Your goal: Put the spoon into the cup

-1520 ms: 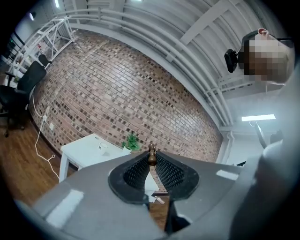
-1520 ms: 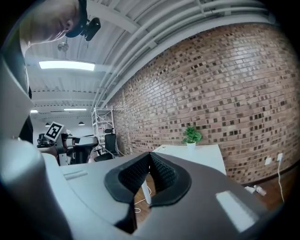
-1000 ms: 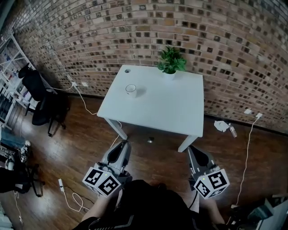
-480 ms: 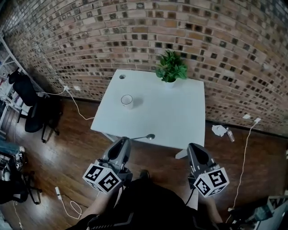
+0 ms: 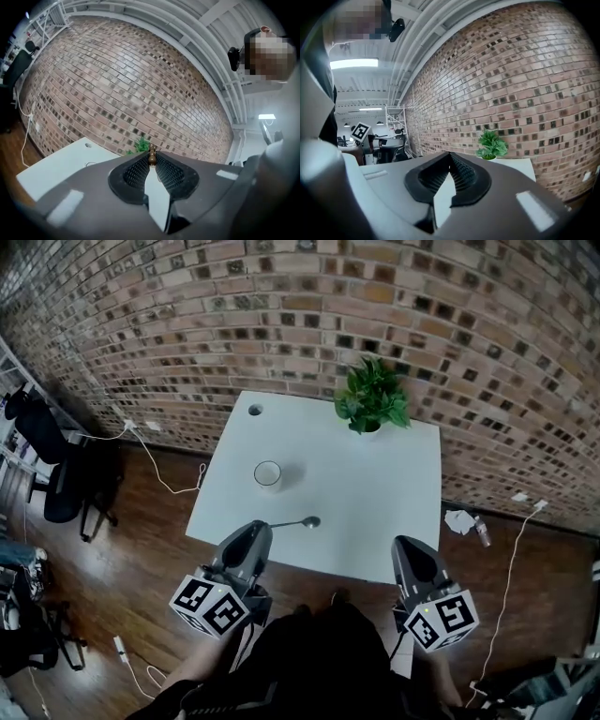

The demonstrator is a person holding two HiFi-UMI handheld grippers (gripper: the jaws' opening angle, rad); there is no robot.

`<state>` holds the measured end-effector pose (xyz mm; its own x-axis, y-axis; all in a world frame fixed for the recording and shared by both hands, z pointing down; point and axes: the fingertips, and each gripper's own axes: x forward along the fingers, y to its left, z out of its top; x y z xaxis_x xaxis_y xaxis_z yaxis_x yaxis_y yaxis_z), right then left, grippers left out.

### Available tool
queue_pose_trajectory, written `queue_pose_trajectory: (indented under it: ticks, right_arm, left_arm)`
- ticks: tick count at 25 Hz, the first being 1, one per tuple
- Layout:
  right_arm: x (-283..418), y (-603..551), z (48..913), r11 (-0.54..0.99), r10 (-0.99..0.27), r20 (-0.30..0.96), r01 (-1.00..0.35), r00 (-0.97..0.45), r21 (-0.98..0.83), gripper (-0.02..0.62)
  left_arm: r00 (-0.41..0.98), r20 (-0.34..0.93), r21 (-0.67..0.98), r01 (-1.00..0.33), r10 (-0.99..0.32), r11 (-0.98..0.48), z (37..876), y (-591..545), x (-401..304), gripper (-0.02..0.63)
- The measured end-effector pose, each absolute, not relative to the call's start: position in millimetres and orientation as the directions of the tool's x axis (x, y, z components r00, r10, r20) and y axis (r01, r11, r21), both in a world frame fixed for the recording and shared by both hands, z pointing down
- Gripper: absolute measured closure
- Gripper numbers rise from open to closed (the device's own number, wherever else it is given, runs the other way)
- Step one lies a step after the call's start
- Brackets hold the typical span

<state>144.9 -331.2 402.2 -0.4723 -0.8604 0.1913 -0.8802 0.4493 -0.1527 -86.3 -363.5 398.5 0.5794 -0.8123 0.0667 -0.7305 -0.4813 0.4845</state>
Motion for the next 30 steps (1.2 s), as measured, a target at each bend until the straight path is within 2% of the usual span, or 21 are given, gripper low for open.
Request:
queue_pose_trajectory:
  ticks: [8, 14, 21, 30]
  right_arm:
    - [158, -414, 420, 0.524, -0.805, 0.202, -0.828, -0.558, -0.199, 0.589]
    - [150, -459, 434, 0.571, -0.762, 0.21, -0.789, -0.612, -0.226, 0.589]
    - [127, -489, 442, 0.505, -0.798, 0.236, -0.829, -0.555, -0.241, 0.589]
    - [86, -491, 441, 0.427, -0.838, 0.262, -0.874, -0.479, -0.232, 0.589]
  left_arm:
    - [0.468, 0.126, 0.472, -0.804, -0.875, -0.362, 411, -432, -83, 0.569]
    - [0.385, 0.157, 0.452, -0.847, -0.909, -0.281, 426, -465, -106, 0.569]
    - [0.372, 0.21, 0.503, -0.834, -0.904, -0.226, 461, -496, -153, 0.569]
    - [0.436, 0.292, 0.461, -0.844, -0.851, -0.274, 513, -542, -192, 0.569]
